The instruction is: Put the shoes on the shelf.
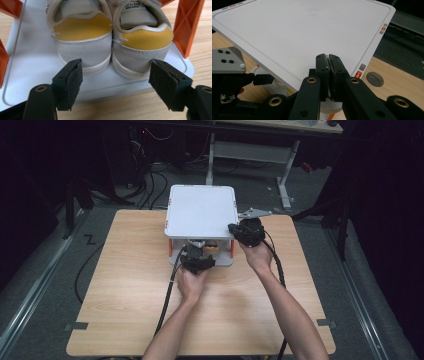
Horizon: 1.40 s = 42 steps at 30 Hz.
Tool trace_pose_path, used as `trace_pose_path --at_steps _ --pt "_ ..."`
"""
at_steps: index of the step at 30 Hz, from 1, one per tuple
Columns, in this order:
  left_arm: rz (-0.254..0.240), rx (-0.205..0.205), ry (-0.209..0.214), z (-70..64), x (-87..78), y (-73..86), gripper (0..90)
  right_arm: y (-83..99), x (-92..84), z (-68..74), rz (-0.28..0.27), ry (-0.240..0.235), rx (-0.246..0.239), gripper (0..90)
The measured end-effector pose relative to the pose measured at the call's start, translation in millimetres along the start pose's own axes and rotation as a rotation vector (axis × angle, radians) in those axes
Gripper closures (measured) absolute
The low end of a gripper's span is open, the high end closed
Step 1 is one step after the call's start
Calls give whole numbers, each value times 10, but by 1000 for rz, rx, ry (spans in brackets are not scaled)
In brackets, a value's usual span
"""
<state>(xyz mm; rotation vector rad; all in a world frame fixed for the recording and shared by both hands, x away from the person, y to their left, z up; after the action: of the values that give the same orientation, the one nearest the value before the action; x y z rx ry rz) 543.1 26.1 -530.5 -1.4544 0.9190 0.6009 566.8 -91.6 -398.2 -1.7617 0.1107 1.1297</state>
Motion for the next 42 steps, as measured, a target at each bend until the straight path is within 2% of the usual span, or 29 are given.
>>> trace_pose_path --at_steps 6,8,12,14,17,21,23,24,28,33,37,42 --pt "-4 4 2 1 7 -5 265 0 0 2 0 5 -1 869" --pt "-1 20 -2 0 1 7 269 -1 -1 5 1 6 0 869" --pt "-15 33 18 -6 -59 27 278 -6 -3 7 7 9 0 866" --pt "-12 51 22 3 -95 52 276 -8 -5 -5 9 6 14 835" --pt "-19 50 45 25 -155 107 283 0 -11 -34 8 -31 59 752" --pt "-25 88 65 57 -240 156 291 29 -71 -50 -26 -40 71 701" --pt "-31 91 77 55 -278 164 292 64 -117 -66 -43 -52 84 687" --pt "-45 107 97 59 -364 176 292 86 -139 -76 -44 -53 86 679" --pt "-72 144 114 87 -532 193 294 164 -249 -116 -67 -67 101 660" --pt "-81 146 203 108 -708 229 296 298 -341 -153 -68 -81 112 636" --pt "-83 183 206 136 -808 284 284 423 -386 -161 -59 -116 129 625" --pt "-99 187 219 174 -907 309 279 552 -412 -186 -60 -110 137 610"
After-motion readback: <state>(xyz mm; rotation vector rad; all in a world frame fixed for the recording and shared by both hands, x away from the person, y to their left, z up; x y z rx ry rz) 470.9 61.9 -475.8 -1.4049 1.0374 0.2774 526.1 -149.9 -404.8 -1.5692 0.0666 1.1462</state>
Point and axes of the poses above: each handheld gripper's, and its own axes: x roughly forward along the jaws, y roughly out of its underside, z roughly to its left, the point moved 9 cm from there along x, roughly forward along the jaws, and after that the axes turned 14 degrees about z, right-handed, at the moved point
